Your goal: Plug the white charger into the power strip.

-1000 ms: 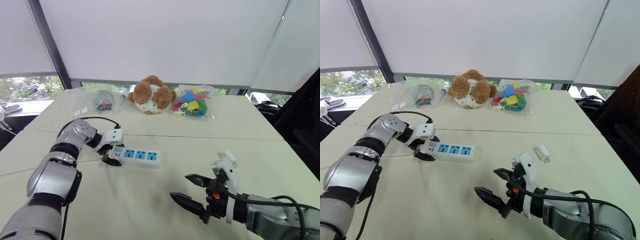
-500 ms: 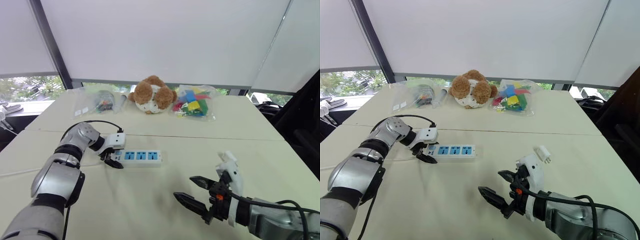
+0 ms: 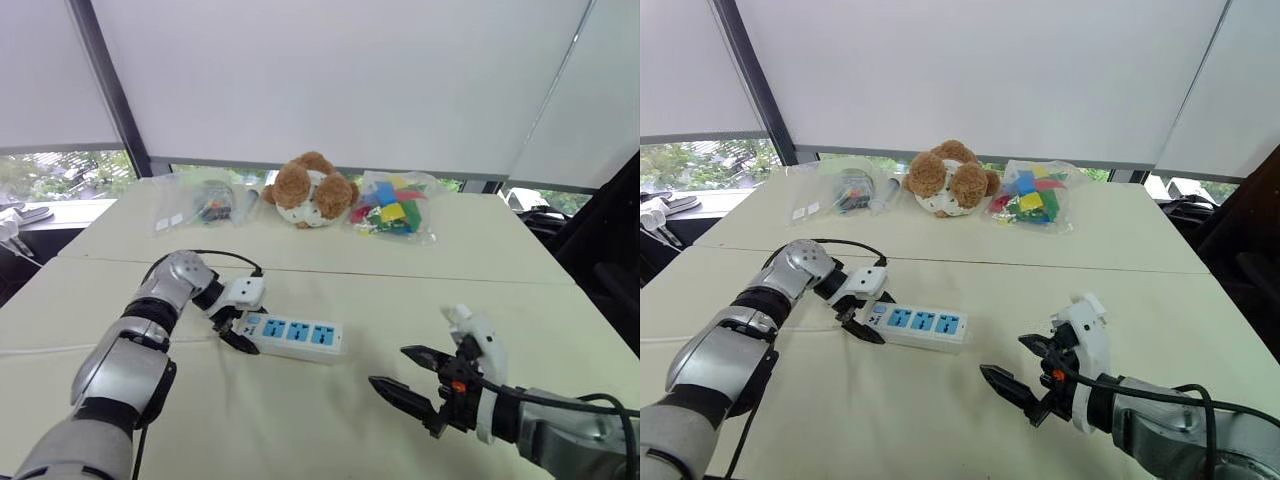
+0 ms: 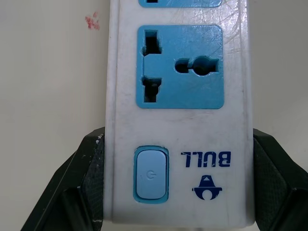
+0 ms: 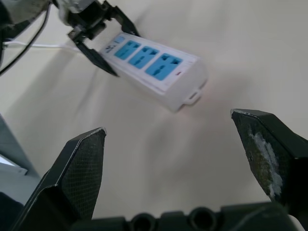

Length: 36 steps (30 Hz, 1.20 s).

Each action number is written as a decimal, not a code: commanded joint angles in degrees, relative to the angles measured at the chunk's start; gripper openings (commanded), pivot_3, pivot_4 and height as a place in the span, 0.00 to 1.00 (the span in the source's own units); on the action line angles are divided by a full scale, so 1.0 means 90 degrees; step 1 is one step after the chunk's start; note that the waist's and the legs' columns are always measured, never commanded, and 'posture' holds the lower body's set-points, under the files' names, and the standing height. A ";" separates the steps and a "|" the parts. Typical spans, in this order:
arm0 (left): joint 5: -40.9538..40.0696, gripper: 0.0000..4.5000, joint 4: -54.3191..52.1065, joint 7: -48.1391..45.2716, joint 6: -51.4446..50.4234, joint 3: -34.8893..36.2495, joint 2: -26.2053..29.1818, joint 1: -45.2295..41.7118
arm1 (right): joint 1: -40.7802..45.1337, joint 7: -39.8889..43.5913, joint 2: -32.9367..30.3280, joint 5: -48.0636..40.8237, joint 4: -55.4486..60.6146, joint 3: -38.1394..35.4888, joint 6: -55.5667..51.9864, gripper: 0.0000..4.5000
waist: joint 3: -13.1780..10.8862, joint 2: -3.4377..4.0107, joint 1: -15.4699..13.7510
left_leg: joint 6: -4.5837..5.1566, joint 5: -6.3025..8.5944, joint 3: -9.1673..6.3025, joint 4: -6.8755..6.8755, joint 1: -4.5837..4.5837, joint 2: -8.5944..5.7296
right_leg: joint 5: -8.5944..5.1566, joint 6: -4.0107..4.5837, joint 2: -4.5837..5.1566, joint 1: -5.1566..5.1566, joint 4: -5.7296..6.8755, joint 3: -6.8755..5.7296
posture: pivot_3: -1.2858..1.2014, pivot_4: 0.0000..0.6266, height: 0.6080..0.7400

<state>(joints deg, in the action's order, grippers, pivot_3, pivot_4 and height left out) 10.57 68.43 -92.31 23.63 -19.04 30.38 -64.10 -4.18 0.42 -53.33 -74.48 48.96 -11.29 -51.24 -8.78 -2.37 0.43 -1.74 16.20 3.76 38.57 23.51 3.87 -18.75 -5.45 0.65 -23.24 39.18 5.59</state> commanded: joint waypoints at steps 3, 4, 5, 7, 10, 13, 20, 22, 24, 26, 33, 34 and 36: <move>0.0273 0.68 -0.0259 0.0246 -0.0193 -0.0119 -0.0051 -0.0143 | 0.0781 0.0298 -0.1195 0.0270 -0.1251 -0.0864 -0.0599 1.00 | -0.0001 0.0001 0.0017 | 0.0006 0.0003 -0.0007 0.0026 0.0008 0.0000 | 0.0000 -0.0001 -0.0001 0.0007 0.0002 -0.0001 | 0.52 0.24 0.99; 0.0333 0.68 -0.0305 0.0250 -0.0263 -0.0166 -0.0062 -0.0171 | 0.1016 0.0455 -0.1383 0.0318 -0.1511 -0.0844 -0.0709 1.00 | 0.0000 0.0002 0.0019 | 0.0006 0.0003 -0.0007 0.0029 0.0008 0.0000 | 0.0000 -0.0001 -0.0001 0.0008 0.0002 -0.0001 | 0.52 0.24 0.99; 0.0398 0.68 -0.0364 0.0241 -0.0340 -0.0212 -0.0073 -0.0197 | 0.1253 0.0627 -0.1551 0.0409 -0.1773 -0.0779 -0.0809 1.00 | 0.0000 0.0002 0.0017 | 0.0007 0.0004 -0.0009 0.0033 0.0007 0.0000 | 0.0001 -0.0001 -0.0002 0.0010 0.0004 -0.0001 | 0.52 0.24 0.99; 0.0637 0.68 -0.0499 0.0402 -0.0649 -0.0357 -0.0101 -0.0259 | 0.1755 0.1047 -0.1905 0.0783 -0.2486 -0.0467 -0.1035 1.00 | 0.0001 0.0005 0.0008 | 0.0007 0.0004 -0.0018 0.0034 0.0007 0.0001 | 0.0001 -0.0002 -0.0004 0.0013 0.0005 -0.0006 | 0.52 0.24 0.99; 0.0655 0.68 -0.0736 0.0263 -0.1017 -0.0374 -0.0124 -0.0225 | 0.2589 0.1639 -0.2252 0.1764 -0.3541 0.0479 -0.1317 1.00 | 0.0001 0.0009 0.0016 | 0.0008 0.0004 -0.0023 0.0037 0.0007 0.0001 | 0.0001 -0.0002 -0.0004 0.0014 0.0005 -0.0009 | 0.52 0.24 0.99; 0.0652 0.68 -0.0914 0.0297 -0.1283 -0.0346 -0.0119 -0.0148 | 0.3562 0.2206 -0.2081 0.2533 -0.4502 0.1278 -0.1503 1.00 | 0.0000 0.0017 0.0021 | 0.0009 0.0005 -0.0022 0.0040 0.0016 0.0001 | 0.0001 -0.0002 -0.0003 0.0005 0.0005 -0.0009 | 0.52 0.24 0.99; 0.0504 0.68 -0.1357 0.0548 -0.1679 -0.0174 -0.0111 0.0156 | 0.5871 0.3706 -0.1087 0.4331 -0.6905 0.2791 -0.1380 1.00 | -0.0001 0.0089 -0.0018 | 0.0009 0.0005 -0.0017 0.0054 0.0038 -0.0001 | 0.0003 -0.0006 -0.0002 -0.0017 0.0010 -0.0008 | 0.52 0.24 0.99; 0.0479 0.68 -0.1499 0.0615 -0.1781 -0.0144 -0.0086 0.0269 | 0.6219 0.4121 -0.0872 0.4754 -0.7411 0.3076 -0.1285 1.00 | 0.0000 0.0098 -0.0038 | 0.0009 0.0005 -0.0018 0.0056 0.0048 -0.0001 | 0.0003 -0.0006 -0.0002 -0.0025 0.0010 -0.0010 | 0.52 0.24 0.99; 0.0447 0.68 -0.1667 0.0640 -0.1864 -0.0137 -0.0050 0.0386 | 0.6417 0.4484 -0.0742 0.5233 -0.7760 0.3385 -0.1094 1.00 | 0.0001 0.0110 -0.0075 | 0.0009 0.0005 -0.0017 0.0058 0.0050 -0.0002 | 0.0004 -0.0006 -0.0001 -0.0026 0.0011 -0.0010 | 0.52 0.24 0.99; 0.0393 0.68 -0.1846 0.0664 -0.1971 -0.0119 -0.0005 0.0500 | 0.6556 0.4757 -0.0601 0.5667 -0.8061 0.3618 -0.0889 1.00 | 0.0000 0.0122 -0.0094 | 0.0009 0.0005 -0.0016 0.0058 0.0051 -0.0002 | 0.0004 -0.0006 -0.0001 -0.0027 0.0012 -0.0010 | 0.52 0.24 0.99; 0.0246 0.68 -0.2258 0.0730 -0.2178 -0.0131 0.0128 0.0753 | 0.7019 0.5404 -0.0093 0.6545 -0.9086 0.3677 -0.0629 1.00 | 0.0000 0.0161 -0.0041 | 0.0009 0.0005 -0.0012 0.0059 0.0049 -0.0002 | 0.0004 -0.0007 -0.0002 -0.0037 0.0029 -0.0008 | 0.52 0.24 0.99; 0.0232 0.68 -0.2293 0.0738 -0.2198 -0.0138 0.0134 0.0775 | 0.7051 0.5503 -0.0034 0.6664 -0.9215 0.3719 -0.0593 1.00 | 0.0001 0.0163 -0.0035 | 0.0009 0.0005 -0.0012 0.0059 0.0049 -0.0002 | 0.0004 -0.0007 -0.0002 -0.0037 0.0030 -0.0009 | 0.52 0.24 0.99; 0.0210 0.68 -0.2350 0.0749 -0.2241 -0.0146 0.0137 0.0803 | 0.7085 0.5686 0.0062 0.6909 -0.9425 0.3801 -0.0515 1.00 | 0.0001 0.0163 -0.0025 | 0.0009 0.0005 -0.0012 0.0059 0.0048 -0.0002 | 0.0004 -0.0007 -0.0002 -0.0037 0.0030 -0.0010 | 0.52 0.24 0.99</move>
<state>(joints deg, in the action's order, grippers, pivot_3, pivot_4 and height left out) 12.86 48.03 -86.49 4.12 -20.86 31.48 -57.78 58.37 50.15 -52.75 -14.30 -34.77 22.88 -56.78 -8.77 -0.90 0.20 -1.66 16.24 3.65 39.10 23.94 3.85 -18.71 -5.52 0.63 -23.57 39.45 5.50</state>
